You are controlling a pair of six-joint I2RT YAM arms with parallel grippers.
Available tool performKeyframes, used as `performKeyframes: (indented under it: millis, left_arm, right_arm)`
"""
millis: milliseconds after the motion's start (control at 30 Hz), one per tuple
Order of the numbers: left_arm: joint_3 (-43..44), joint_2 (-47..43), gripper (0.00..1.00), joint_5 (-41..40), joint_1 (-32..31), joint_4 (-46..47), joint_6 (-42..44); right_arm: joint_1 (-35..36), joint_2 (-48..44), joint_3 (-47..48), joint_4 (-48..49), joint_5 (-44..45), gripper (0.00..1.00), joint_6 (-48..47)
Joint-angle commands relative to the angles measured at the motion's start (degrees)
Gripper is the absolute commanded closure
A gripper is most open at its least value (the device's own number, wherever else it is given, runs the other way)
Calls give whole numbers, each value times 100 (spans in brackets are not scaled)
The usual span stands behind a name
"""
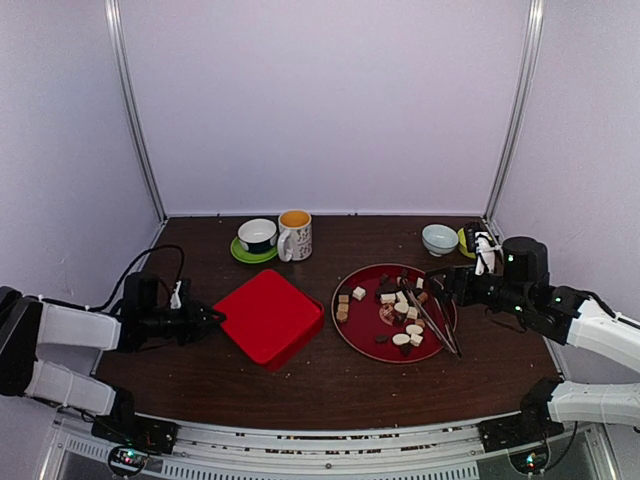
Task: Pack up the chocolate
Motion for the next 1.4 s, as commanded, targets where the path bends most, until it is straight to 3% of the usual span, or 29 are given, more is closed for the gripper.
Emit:
performKeyframes:
  millis: [0, 133, 367, 667, 967, 1133, 1233, 1367]
  left_arm:
    - [231, -738, 76, -229, 25, -596, 389]
    - [333, -1337, 76, -530, 25, -1272, 683]
    - [374, -1468, 78, -223, 25, -1102, 614]
    - [655, -1913, 94, -60, 27, -1184, 468]
    - [1007, -2503, 99, 168, 26, -1394, 94]
    - [2131, -2894, 100, -182, 25, -2896, 1123]
    - [2927, -2938, 100, -900, 29, -4174, 2086]
    - [3689, -2997, 100, -2115, 25, -5131, 3081]
  right_arm:
    - [53, -83, 45, -18, 104, 16, -28]
    - [68, -62, 37, 40, 60, 16, 26]
    - [411, 209, 220, 374, -391, 16, 229]
    - [1477, 1163, 835, 724, -269, 16, 509]
    - [1906, 1770, 1353, 661, -210, 17, 396]
    - [1952, 1713, 1424, 599, 25, 17, 310]
    - [1956, 1600, 1462, 496, 96, 16, 248]
    - [1959, 1414, 1423, 451, 273, 16, 198]
